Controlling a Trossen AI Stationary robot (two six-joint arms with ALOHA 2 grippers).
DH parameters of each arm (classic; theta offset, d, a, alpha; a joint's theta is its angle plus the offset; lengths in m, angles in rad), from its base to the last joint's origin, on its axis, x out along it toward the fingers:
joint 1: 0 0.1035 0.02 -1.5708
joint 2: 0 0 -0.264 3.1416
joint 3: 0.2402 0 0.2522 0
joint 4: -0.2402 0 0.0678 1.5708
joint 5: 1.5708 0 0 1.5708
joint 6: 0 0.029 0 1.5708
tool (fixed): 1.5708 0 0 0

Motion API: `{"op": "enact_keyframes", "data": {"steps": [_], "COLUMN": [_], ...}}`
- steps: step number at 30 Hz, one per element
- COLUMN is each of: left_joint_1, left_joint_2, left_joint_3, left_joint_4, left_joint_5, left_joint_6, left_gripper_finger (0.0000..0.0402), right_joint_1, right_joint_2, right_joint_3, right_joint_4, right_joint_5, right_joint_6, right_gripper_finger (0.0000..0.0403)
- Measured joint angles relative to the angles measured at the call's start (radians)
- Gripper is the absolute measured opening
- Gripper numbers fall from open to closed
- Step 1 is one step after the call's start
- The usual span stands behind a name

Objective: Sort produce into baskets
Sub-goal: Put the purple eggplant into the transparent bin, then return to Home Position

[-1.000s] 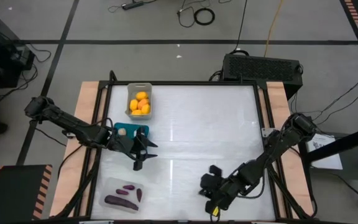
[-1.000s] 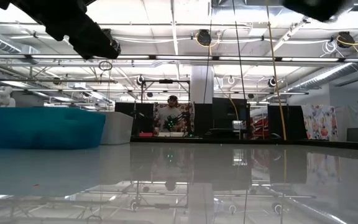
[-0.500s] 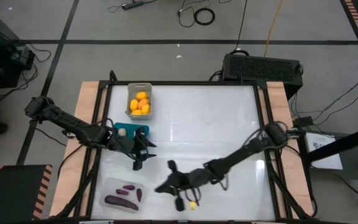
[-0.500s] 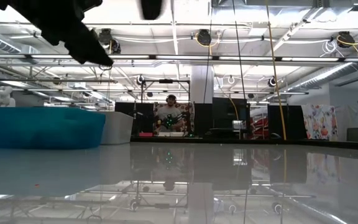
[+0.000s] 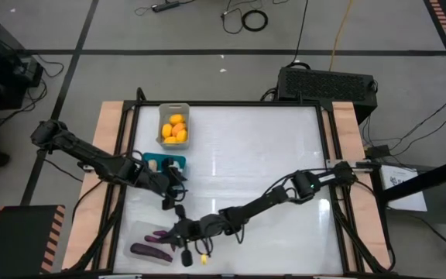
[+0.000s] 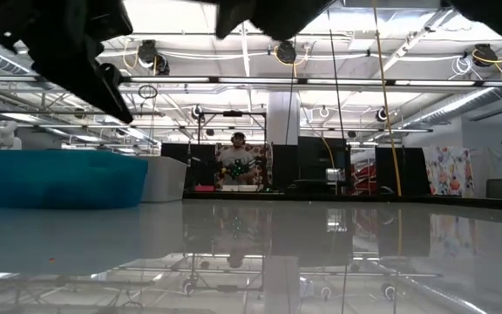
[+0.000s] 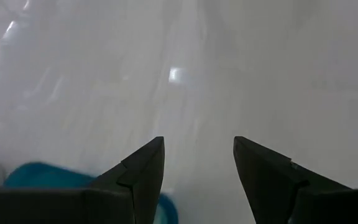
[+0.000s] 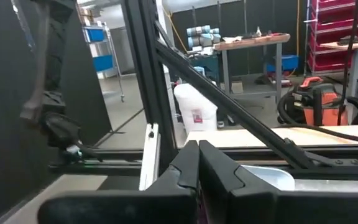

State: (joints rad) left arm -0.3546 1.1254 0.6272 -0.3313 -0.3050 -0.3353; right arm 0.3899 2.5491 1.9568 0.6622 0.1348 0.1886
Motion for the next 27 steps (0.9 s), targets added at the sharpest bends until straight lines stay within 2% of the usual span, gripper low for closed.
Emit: {"op": "enact_keyframes", "data": {"steps": [4, 14, 22, 27], "left_joint_1": [0.001, 0.002, 0.002, 0.002], "left_joint_2": [0.001, 0.000, 0.000, 0.000], "left_joint_3": [-0.002, 0.000, 0.000, 0.000], "left_joint_4": [-0.036, -0.078, -0.078, -0.079], "left_joint_5": [-0.029, -0.085, -0.114, -0.123], "left_joint_6": [-0.008, 0.000, 0.009, 0.009], "left_gripper_finger": [0.0201, 0.0201, 0.0201, 0.0201], "right_joint_1": [0.000, -0.005, -0.006, -0.009], "right_joint_2": [0.053, 0.057, -0.040, -0.149], "right_joint_3": [0.057, 0.056, 0.056, 0.056], "right_joint_4": [-0.038, -0.134, -0.334, -0.563], "right_joint_5": [-0.007, -0.025, -0.065, -0.063], "right_joint_6": [-0.005, -0.032, -0.116, -0.196], "right_gripper_finger": [0.0000, 0.0006, 0.0074, 0.0113]}}
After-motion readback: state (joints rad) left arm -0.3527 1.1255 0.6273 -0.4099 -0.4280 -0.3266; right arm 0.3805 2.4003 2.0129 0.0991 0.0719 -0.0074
